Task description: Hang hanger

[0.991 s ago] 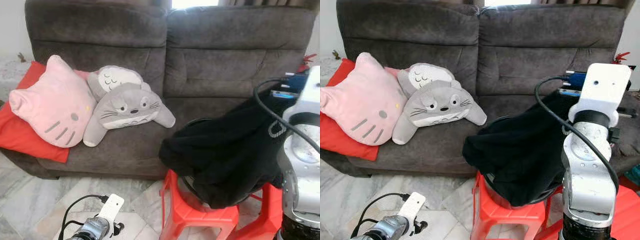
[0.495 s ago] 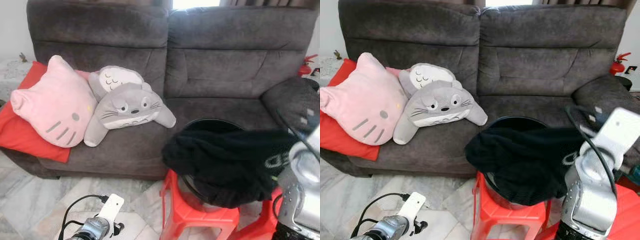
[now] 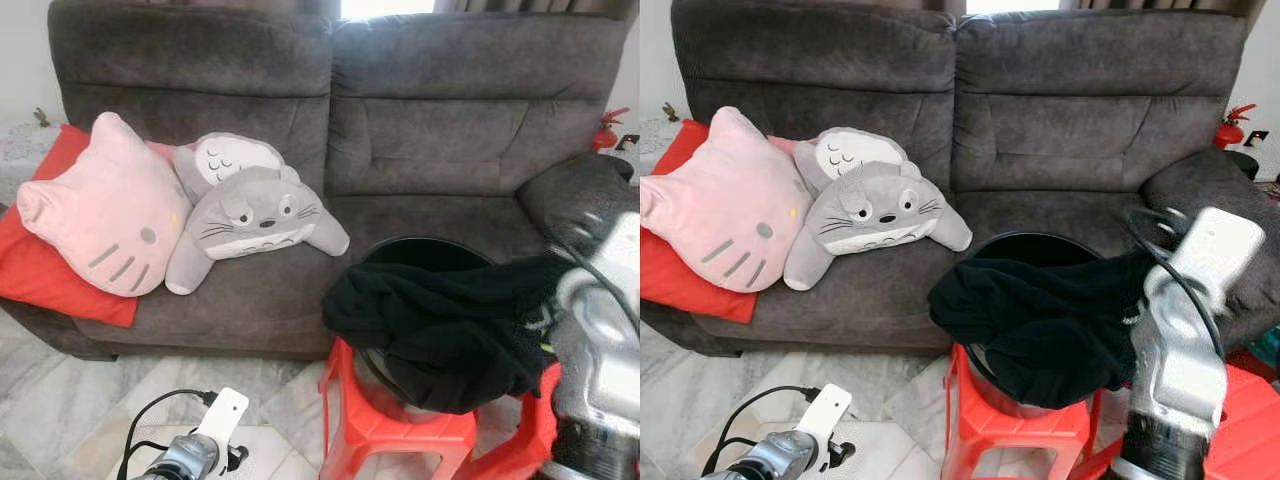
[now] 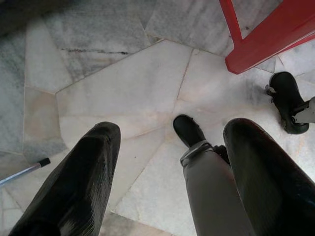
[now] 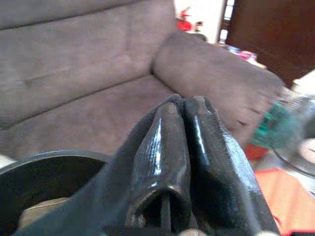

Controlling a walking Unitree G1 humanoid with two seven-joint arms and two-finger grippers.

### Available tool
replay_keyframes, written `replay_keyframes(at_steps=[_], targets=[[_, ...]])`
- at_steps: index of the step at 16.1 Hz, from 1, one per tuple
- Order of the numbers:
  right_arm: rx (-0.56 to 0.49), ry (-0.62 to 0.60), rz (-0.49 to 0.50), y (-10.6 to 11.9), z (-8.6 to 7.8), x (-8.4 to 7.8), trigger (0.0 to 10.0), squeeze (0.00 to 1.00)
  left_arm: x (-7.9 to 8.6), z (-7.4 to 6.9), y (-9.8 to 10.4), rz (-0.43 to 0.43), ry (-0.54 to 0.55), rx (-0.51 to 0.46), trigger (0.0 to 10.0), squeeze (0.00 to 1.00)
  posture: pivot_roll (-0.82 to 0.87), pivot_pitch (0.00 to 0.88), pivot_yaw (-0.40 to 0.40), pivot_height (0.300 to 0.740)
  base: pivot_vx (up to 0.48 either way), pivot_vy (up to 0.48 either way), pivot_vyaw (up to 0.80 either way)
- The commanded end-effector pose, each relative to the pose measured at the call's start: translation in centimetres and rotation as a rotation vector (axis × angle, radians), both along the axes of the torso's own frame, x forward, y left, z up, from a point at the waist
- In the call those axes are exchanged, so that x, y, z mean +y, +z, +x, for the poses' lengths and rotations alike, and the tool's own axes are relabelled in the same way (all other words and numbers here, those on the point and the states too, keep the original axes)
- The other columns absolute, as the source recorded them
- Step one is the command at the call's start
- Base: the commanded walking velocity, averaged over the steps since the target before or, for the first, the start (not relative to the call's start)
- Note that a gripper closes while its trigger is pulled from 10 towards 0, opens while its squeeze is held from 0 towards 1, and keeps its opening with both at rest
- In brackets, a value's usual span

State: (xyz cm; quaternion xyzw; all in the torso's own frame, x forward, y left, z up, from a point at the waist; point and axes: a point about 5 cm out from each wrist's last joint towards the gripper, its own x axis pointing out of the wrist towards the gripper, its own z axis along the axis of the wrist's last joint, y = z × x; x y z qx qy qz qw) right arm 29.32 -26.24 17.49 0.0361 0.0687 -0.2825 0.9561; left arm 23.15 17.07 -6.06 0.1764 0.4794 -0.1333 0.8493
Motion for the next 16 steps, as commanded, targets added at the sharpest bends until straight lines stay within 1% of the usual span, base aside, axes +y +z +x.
replay_keyframes(at_steps=[1, 3, 4, 5, 6, 8, 9, 11, 12, 13, 14, 16], targets=[[0.018, 0.087, 0.018, -0.5, 1.0, 0.7, 0.0, 0.00, 0.1, -0.1, -0.1, 0.015, -0.017, 0.009, 10.0, 0.00, -0.21, 0.000, -0.029, 0.740, 0.000, 0.000, 0.00], [0.040, 0.141, 0.026, -1.2, 1.7, 1.2, 0.0, 0.00, 0.1, -0.1, -0.1, 0.015, -0.017, 0.009, 10.0, 0.00, -0.21, 0.000, -0.029, 0.740, 0.000, 0.000, 0.00], [0.058, 0.146, 0.020, -1.6, 1.9, 1.2, 0.0, 0.00, 0.1, -0.1, -0.1, 0.014, -0.017, 0.008, 10.0, 0.00, -0.20, 0.000, -0.031, 0.740, 0.000, 0.000, 0.00], [0.097, 0.185, 0.038, -3.2, 2.8, 1.2, 0.0, 0.00, 0.1, -0.1, -0.1, 0.014, -0.016, 0.008, 10.0, 0.00, -0.20, 0.000, -0.030, 0.740, 0.000, 0.000, 0.00], [0.092, 0.239, 0.035, -3.2, 3.3, 1.4, 0.0, 0.00, 0.1, -0.2, -0.1, 0.014, -0.016, 0.008, 10.0, 0.00, -0.20, 0.000, -0.030, 0.740, 0.000, 0.000, 0.00], [0.098, 0.386, -0.023, -3.0, 4.3, 2.3, 0.0, 0.00, 0.2, -0.2, -0.1, 0.015, -0.016, 0.009, 10.0, 0.00, -0.20, 0.000, -0.028, 0.740, 0.000, 0.000, 0.00], [0.082, 0.424, -0.038, -2.7, 4.8, 2.5, 0.0, 0.00, 0.2, -0.2, -0.1, 0.015, -0.017, 0.009, 10.0, 0.00, -0.20, 0.000, -0.028, 0.740, 0.000, 0.000, 0.00], [0.072, 0.459, -0.055, -2.3, 5.3, 2.8, 0.0, 0.00, 0.2, -0.2, -0.1, 0.016, -0.017, 0.010, 10.0, 0.00, -0.20, 0.000, -0.028, 0.740, 0.000, 0.000, 0.00], [0.067, 0.508, -0.073, -2.0, 5.7, 3.3, 0.0, 0.00, 0.2, -0.2, -0.1, 0.016, -0.016, 0.009, 10.0, 0.00, -0.20, 0.000, -0.028, 0.740, 0.000, 0.000, 0.00], [0.077, 0.523, -0.065, -2.2, 6.0, 3.4, 0.0, 0.00, 0.2, -0.2, -0.1, 0.016, -0.016, 0.009, 10.0, 0.00, -0.20, 0.000, -0.028, 0.740, 0.000, 0.000, 0.00], [0.098, 0.530, -0.066, -3.0, 6.3, 3.3, 0.0, 0.00, 0.2, -0.2, -0.1, 0.016, -0.016, 0.009, 10.0, 0.00, -0.20, 0.000, -0.028, 0.740, 0.000, 0.000, 0.00], [0.154, 0.554, -0.056, -4.7, 6.2, 3.2, 0.0, 0.00, 0.2, -0.2, -0.1, 0.016, -0.016, 0.009, 10.0, 0.00, -0.20, 0.000, -0.028, 0.740, 0.000, 0.000, 0.00]])
